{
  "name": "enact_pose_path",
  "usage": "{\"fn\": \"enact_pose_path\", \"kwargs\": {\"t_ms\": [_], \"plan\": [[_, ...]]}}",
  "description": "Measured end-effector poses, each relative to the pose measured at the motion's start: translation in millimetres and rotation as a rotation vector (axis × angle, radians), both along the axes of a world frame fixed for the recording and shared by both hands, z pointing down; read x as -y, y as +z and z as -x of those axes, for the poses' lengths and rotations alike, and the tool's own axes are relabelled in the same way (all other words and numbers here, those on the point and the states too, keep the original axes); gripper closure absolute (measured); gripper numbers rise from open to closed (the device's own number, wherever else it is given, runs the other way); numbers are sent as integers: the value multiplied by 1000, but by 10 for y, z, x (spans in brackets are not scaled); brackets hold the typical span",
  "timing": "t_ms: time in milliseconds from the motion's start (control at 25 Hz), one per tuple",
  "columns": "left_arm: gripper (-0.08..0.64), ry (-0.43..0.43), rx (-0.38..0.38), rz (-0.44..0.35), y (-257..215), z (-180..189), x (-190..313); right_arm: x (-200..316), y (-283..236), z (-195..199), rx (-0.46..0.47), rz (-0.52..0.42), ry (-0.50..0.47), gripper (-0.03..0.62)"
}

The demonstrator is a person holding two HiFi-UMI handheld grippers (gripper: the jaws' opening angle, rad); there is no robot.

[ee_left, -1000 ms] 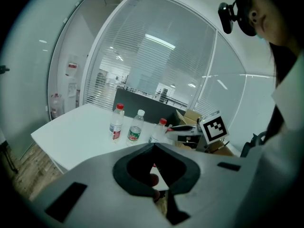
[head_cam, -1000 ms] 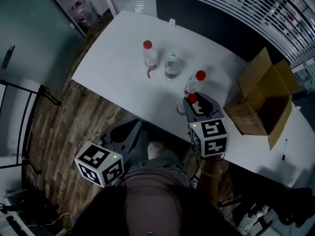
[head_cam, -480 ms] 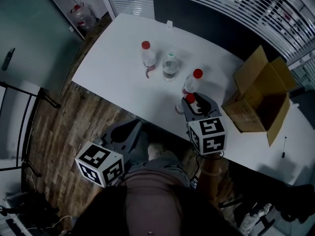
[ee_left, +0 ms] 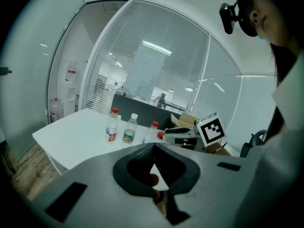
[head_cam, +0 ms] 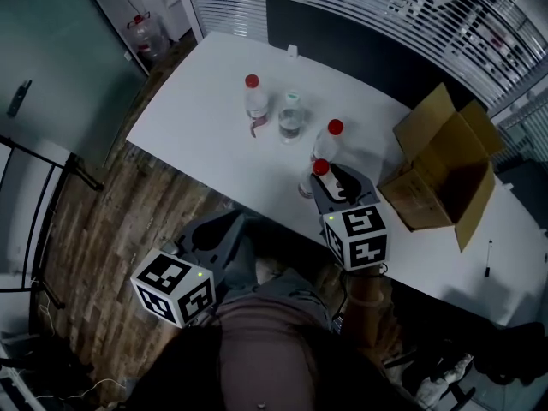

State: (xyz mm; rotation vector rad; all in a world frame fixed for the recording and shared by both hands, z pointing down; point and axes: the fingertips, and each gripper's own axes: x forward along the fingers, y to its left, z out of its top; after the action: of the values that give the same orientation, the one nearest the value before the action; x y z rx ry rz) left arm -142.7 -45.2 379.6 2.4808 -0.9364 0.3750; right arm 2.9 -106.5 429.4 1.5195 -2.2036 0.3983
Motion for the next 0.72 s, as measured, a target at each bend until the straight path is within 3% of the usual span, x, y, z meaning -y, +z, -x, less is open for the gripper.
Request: {"fn": "enact_pose_path", "kwargs": {"t_ms": [200, 480, 720], "plan": [[552, -22, -20, -11, -17, -16, -184, -205, -82, 51, 0, -23, -27, 426], [552, -19, -44, -15, 11, -106, -541, -579, -186, 54, 90, -34, -19, 430], [552, 6, -74, -4, 14, -90, -714, -838, -278, 51, 135, -76, 42, 522]]}}
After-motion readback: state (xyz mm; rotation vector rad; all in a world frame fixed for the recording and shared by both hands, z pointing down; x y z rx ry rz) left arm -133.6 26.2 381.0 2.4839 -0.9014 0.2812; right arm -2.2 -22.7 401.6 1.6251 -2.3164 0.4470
